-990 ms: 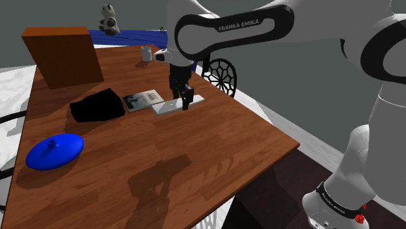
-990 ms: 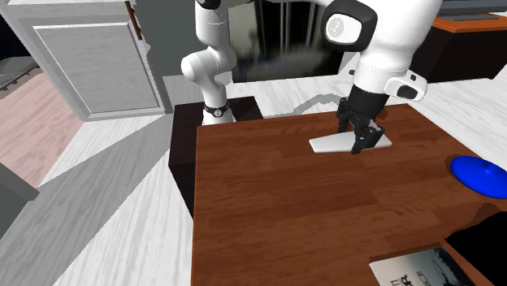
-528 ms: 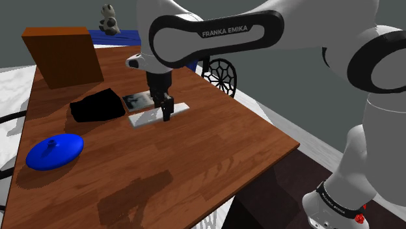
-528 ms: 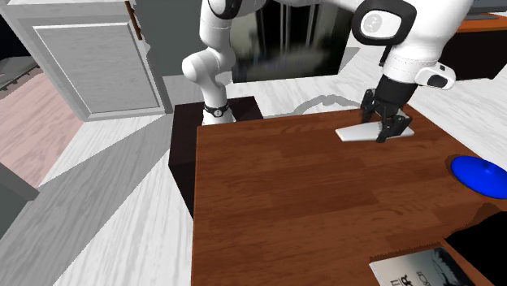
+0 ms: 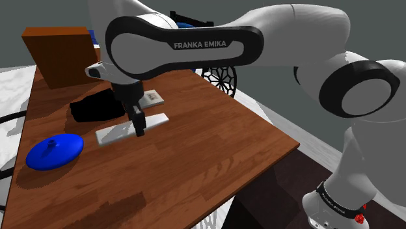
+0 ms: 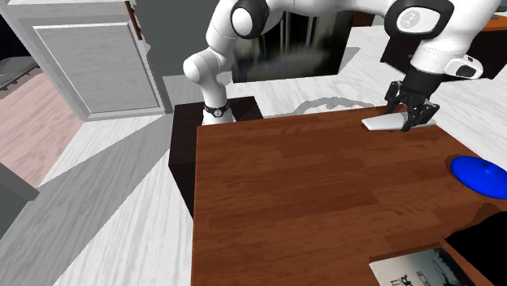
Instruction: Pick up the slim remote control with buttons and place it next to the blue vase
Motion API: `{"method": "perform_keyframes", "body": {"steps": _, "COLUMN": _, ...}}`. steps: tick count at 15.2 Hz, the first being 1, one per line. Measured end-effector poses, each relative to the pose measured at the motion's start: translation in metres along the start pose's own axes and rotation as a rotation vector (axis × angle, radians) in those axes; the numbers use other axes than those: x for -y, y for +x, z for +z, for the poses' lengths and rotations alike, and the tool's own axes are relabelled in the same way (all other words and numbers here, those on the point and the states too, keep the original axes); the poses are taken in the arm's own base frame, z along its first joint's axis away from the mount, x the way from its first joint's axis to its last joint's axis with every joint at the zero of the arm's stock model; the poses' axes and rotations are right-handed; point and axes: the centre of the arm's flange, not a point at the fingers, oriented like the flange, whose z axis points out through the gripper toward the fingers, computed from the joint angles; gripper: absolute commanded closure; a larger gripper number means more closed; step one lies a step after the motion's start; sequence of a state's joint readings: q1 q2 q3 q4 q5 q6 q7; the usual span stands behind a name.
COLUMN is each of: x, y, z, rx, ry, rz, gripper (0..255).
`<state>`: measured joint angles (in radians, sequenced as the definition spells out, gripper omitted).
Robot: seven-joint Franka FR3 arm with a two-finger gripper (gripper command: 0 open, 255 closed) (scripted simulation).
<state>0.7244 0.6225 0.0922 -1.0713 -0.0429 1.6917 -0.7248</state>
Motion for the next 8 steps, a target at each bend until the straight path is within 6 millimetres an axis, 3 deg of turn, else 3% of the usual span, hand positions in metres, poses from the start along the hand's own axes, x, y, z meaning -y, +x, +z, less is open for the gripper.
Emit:
{"method": "perform_keyframes", "body": {"steps": 3, "x": 0.009, "y": 0.029, "z": 0.004, "rx": 0.0, "ry": 0.001, "rz": 0.0, "gripper": 255}}
{"method": "perform_keyframes", "body": {"steps": 8, "x": 0.01, "y": 0.034, "z": 0.028, "rx": 0.0, "ry": 0.0, "rz": 0.001, "gripper": 255}}
